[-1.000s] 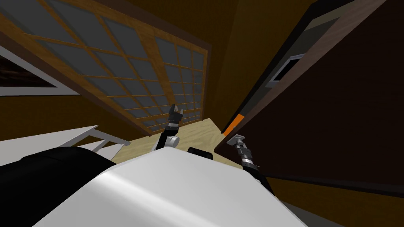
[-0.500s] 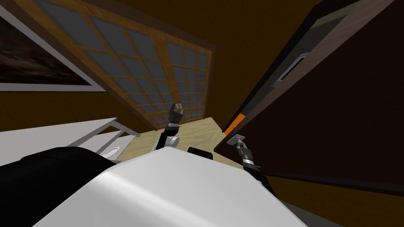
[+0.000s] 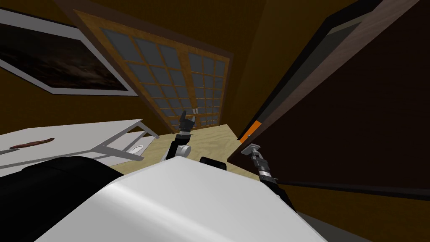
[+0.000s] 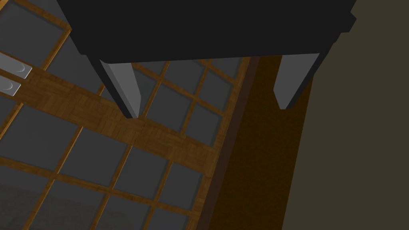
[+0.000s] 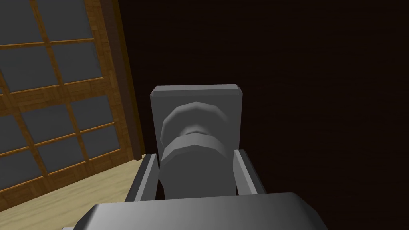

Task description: Pull the door open

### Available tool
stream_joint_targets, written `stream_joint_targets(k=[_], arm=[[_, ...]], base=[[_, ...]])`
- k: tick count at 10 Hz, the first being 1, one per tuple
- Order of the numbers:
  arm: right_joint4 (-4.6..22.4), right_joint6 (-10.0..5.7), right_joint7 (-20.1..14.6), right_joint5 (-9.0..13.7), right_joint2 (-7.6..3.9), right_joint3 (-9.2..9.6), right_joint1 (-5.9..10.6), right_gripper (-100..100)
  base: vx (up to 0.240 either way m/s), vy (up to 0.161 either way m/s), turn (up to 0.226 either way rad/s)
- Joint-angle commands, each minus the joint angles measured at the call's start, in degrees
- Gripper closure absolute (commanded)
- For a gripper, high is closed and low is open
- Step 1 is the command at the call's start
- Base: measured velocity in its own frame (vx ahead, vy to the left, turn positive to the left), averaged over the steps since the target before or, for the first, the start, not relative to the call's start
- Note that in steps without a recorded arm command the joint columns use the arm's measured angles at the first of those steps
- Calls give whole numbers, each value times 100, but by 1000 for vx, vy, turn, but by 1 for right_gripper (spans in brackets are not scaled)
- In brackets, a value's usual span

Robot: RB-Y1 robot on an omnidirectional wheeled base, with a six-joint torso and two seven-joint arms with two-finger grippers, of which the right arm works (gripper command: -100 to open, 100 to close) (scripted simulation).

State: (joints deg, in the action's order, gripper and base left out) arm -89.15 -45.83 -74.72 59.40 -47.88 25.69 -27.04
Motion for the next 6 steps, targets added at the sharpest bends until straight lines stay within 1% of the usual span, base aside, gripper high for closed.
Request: stream_joint_targets(k=[1,3,6], arm=[[0,0,0,0,0,0,0,100],[26,-83,-104,-56,-84,90,-20,100],[58,-224,-251,-129,-215,193,-38,100]], base=[[-89,-19,34],[-150,-43,125],[-211,-51,124]])
